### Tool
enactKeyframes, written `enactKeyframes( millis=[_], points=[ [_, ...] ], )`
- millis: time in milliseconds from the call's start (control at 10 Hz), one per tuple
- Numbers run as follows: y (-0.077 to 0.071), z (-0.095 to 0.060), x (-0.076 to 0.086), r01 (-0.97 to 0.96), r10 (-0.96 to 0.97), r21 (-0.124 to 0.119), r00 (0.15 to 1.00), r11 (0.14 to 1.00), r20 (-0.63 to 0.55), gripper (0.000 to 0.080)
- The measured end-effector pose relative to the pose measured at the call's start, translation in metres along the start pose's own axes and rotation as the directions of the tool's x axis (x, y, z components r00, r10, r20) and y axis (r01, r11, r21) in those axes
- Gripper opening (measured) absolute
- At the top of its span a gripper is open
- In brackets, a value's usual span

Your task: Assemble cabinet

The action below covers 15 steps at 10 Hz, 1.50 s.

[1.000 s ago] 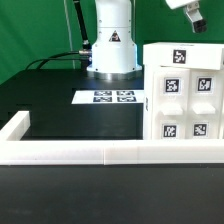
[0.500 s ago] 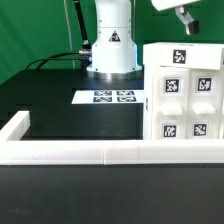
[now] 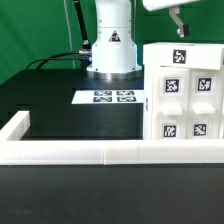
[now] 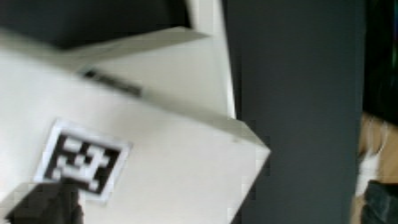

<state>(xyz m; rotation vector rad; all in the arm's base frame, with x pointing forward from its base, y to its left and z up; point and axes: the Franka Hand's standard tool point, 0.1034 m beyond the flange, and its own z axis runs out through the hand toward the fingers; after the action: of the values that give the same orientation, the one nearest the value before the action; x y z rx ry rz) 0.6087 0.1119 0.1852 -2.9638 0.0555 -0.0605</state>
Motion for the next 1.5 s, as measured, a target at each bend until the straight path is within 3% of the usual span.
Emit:
enactKeyframes(
  millis=[200, 500, 900, 1300, 1500],
  points=[
    [-0.001, 0.0, 0.0, 0.178, -0.178, -0.019, 0.984, 0.984, 0.006, 0.0797],
    [0.003, 0.002, 0.0, 0.494, -0.493, -0.043, 0.869, 0.868, 0.023, 0.0797],
    [0.008, 0.003, 0.0, 0.706, -0.705, -0.034, 0.708, 0.707, 0.04, 0.0797],
    [0.023, 0.006, 0.001, 0.899, -0.898, -0.014, 0.438, 0.437, 0.054, 0.0797],
    [0.028, 0.011, -0.002, 0.883, -0.881, -0.013, 0.469, 0.469, 0.055, 0.0797]
  ],
)
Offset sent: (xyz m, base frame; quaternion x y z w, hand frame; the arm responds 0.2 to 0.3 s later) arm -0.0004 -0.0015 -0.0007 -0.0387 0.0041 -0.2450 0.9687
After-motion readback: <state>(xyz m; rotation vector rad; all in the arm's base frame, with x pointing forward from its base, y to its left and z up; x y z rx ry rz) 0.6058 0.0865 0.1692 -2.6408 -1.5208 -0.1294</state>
